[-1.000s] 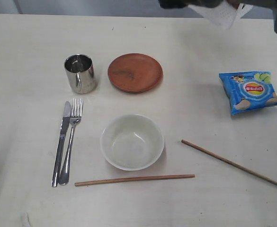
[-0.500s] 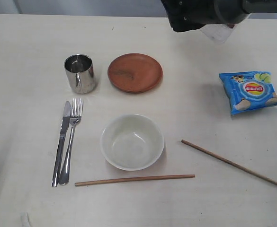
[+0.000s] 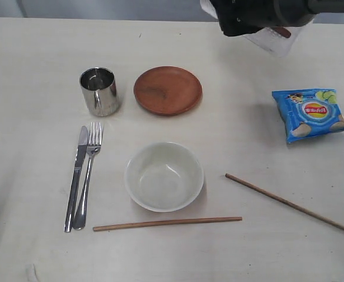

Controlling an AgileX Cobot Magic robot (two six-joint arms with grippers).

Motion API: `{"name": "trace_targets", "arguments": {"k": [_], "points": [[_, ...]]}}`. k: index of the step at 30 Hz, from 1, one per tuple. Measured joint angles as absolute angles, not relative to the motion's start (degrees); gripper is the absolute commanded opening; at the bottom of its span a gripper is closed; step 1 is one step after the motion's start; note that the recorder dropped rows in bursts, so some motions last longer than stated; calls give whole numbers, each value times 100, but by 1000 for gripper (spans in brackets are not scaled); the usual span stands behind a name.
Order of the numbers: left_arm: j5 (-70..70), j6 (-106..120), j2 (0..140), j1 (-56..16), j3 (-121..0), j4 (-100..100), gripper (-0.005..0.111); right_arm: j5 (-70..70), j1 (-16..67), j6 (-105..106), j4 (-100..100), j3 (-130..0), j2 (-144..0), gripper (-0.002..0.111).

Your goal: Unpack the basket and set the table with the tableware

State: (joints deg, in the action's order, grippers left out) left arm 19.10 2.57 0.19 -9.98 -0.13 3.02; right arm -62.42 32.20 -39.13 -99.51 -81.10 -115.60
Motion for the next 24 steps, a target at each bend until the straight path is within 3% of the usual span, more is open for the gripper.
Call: {"name": "trace_targets", "arguments": {"k": [6, 17, 24], "points": [[1910, 257, 19, -998, -13, 302, 0, -6058, 3229, -3299, -9851, -7645, -11760, 0], [1910, 257, 19, -998, -13, 302, 0, -6163, 3229, -3380, -9916, -8237, -11285, 0], [1910, 257, 19, -998, -13, 302, 0, -5845, 3233, -3708, -9912, -7362, -11244, 0]]}}
